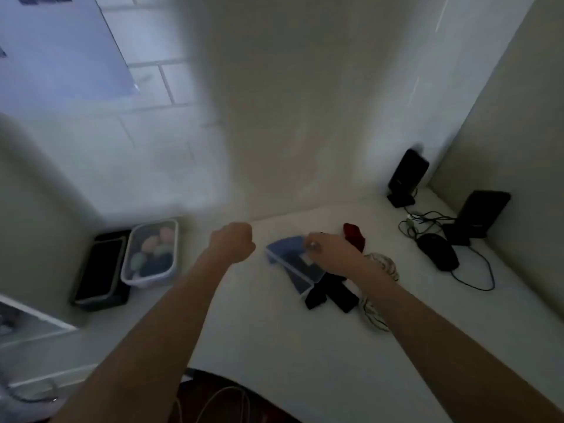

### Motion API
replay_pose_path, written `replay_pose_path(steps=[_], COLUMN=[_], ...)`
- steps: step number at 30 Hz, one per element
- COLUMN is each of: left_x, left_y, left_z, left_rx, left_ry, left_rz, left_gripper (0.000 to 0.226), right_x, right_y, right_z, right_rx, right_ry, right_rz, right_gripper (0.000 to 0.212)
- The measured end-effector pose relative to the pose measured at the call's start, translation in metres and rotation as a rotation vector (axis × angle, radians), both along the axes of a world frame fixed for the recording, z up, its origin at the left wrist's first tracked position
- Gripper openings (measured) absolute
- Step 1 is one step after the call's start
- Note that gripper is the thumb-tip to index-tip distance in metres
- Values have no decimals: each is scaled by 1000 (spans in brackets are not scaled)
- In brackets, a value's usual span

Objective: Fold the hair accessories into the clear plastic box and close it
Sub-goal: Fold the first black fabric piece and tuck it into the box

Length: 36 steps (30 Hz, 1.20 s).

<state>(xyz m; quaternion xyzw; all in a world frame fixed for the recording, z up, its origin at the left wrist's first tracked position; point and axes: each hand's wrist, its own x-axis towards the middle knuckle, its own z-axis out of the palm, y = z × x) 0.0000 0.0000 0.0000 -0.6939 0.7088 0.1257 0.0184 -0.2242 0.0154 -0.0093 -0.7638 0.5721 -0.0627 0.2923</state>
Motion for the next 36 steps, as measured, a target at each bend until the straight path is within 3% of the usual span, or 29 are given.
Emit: replay_pose_path(steps=[3, 8, 10, 14, 19, 23, 28, 33, 36], left_x=[6, 14, 15, 17, 17, 11, 12, 7, 3], left_y=[-7, -21, -19, -13, 7, 29, 43, 52, 52], left_z=[-34, -80, -99, -119, -134, -146, -154, -160, -163], left_rx=[-131, -234, -282, -434, -634, -802, -1045, -1116, -1133], left_ry=[130, 706, 761, 918, 1049, 928, 663, 482, 417], left_rz=[55, 164, 153, 141, 86, 50, -168, -340, -404], left_gripper=[32, 11, 8, 32, 23, 26, 55, 52, 48], right_x=[-4, -7, -6, -3, 2, -2, -11, -20, -23], right_y=[8, 15, 17, 16, 27, 51, 69, 73, 69], right_z=[-31, -84, -104, -133, -146, -148, -151, -161, -160], right_rx=[-45, -163, -237, -453, -663, -725, -902, -666, -628], right_ry=[-62, -205, -282, -306, -386, -543, -178, 258, 283], right_rz=[-104, -228, -274, -289, -359, -530, -626, -629, -633], right_gripper=[26, 23, 20, 16, 10, 19, 24, 32, 28])
